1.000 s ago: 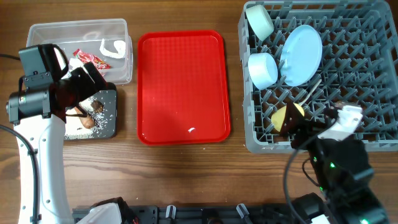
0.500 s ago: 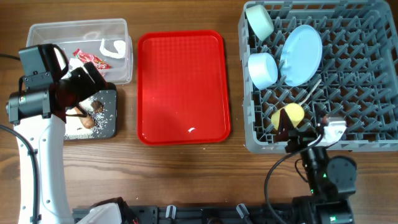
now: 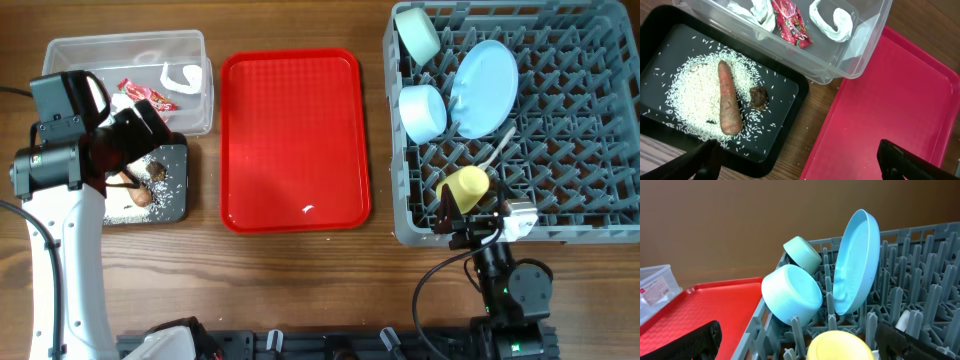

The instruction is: Sort waste into correct bins and load items into the dishwasher rack

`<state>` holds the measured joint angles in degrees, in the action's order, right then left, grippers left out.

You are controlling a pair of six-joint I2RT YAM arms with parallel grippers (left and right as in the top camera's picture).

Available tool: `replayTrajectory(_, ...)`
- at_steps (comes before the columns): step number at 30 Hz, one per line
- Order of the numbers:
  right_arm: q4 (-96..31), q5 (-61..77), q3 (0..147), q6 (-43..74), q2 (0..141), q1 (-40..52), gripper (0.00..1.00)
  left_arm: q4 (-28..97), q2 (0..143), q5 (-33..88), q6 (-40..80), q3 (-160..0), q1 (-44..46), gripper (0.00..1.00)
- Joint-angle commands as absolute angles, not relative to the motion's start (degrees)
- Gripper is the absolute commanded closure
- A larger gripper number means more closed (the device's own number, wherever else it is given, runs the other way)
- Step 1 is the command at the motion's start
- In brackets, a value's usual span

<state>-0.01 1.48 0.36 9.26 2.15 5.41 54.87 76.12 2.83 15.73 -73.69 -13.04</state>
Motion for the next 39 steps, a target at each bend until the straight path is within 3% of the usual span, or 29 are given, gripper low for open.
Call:
replayTrajectory(1, 0.3, 1.6, 0.3, 7.9, 1.0, 5.2, 0.0, 54.7, 75.9, 2.1, 15.4, -74.3, -13.4, 0.0)
replayTrajectory(27, 0.3, 1.6, 0.3, 7.9, 1.0, 5.2, 0.0, 54.7, 75.1, 2.0, 15.4, -73.4, -13.3, 0.0)
replayTrajectory(34, 0.3, 1.6, 0.3, 7.9, 1.0, 5.2, 0.0, 52.9, 63.2, 1.2, 15.2, -66.1, -11.6, 0.0)
replayTrajectory(39, 0.3, 1.6, 0.3, 7.9, 1.0, 5.2, 0.01, 39.1, 49.3, 2.2, 13.7, -53.5, -7.3, 0.0)
